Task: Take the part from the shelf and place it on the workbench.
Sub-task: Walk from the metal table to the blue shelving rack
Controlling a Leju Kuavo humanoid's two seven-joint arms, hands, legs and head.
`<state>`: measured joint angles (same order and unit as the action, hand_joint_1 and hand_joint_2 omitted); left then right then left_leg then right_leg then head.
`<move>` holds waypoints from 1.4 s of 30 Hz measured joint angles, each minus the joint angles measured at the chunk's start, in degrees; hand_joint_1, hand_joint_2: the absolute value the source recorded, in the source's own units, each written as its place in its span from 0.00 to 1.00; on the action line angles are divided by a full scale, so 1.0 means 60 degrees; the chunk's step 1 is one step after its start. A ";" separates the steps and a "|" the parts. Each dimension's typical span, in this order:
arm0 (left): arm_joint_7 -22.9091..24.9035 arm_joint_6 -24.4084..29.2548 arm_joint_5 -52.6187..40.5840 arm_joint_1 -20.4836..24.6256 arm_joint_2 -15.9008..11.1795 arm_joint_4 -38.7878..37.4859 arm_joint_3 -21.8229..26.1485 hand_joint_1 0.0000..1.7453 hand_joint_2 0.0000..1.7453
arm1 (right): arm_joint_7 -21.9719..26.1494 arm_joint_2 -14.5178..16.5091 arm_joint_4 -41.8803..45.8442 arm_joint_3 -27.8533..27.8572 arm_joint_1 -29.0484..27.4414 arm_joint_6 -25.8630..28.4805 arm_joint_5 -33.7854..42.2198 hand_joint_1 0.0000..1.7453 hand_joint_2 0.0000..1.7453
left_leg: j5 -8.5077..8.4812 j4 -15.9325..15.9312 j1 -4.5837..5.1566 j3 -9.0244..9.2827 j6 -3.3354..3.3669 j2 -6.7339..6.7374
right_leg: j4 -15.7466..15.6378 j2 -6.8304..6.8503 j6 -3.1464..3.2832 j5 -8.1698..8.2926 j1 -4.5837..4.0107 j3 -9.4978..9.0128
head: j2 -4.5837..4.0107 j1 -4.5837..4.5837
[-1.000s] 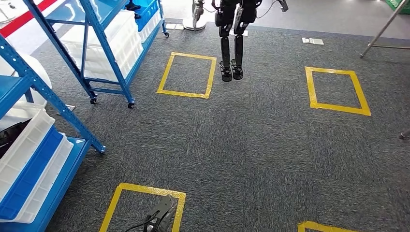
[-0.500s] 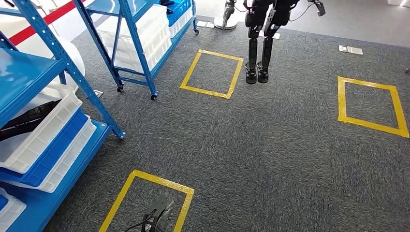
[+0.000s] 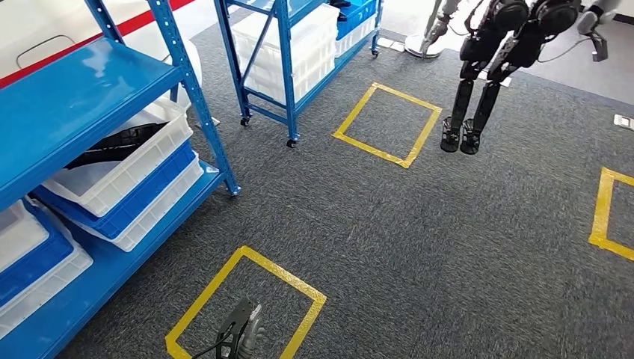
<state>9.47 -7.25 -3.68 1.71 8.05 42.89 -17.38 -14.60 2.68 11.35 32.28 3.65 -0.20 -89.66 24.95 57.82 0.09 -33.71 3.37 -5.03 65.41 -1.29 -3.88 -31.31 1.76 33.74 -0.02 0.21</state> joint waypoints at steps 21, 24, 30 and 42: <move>-0.0066 0.0325 0.0615 -0.0263 -0.0174 0.0441 0.0016 0.00 0.00 | 0.0000 0.0076 0.0004 -0.0240 0.0230 -0.0140 -0.0075 0.00 0.00 | 0.0148 0.0112 0.0260 -0.0079 0.0066 0.1295 | -0.1125 0.1428 0.0581 0.0221 -0.0308 -0.0642 | 0.0000 0.0075; -0.0067 0.0325 0.0617 -0.0264 -0.0154 0.0466 0.0022 0.00 0.00 | 0.0008 0.0062 0.0010 -0.0249 0.0219 -0.0139 -0.0077 0.00 0.00 | -0.0055 -0.0186 0.0123 0.0079 0.0127 0.0910 | -0.0187 0.0668 0.0567 -0.0252 -0.0260 -0.0241 | 0.0000 0.0061; -0.0066 0.0327 0.0674 -0.0321 -0.0130 0.0468 0.0020 0.00 0.00 | 0.0000 -0.0005 0.0010 -0.0248 0.0144 -0.0134 -0.0069 0.00 0.00 | -0.0066 -0.0122 -0.0009 0.0054 0.0016 0.0023 | 0.0218 0.0142 0.0120 -0.0071 -0.0012 0.0150 | 0.0000 0.0037; -0.0107 0.0345 0.0855 -0.0241 -0.0191 0.0417 -0.0026 0.00 0.00 | -0.0017 0.0047 -0.0008 -0.0248 0.0154 -0.0127 -0.0079 0.00 0.00 | 0.1238 0.2781 -0.0056 -0.1507 -0.0472 0.0797 | -0.1029 0.0545 0.0598 0.0385 -0.0089 -0.0425 | 0.0000 0.0116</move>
<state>8.83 -5.18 1.45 0.26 6.90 45.40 -17.53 -14.70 2.97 11.30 30.80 4.57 -0.96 -90.14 32.38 74.50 -0.25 -42.75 0.53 -0.25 59.23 1.98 -0.29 -28.99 1.22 31.19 -0.02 0.90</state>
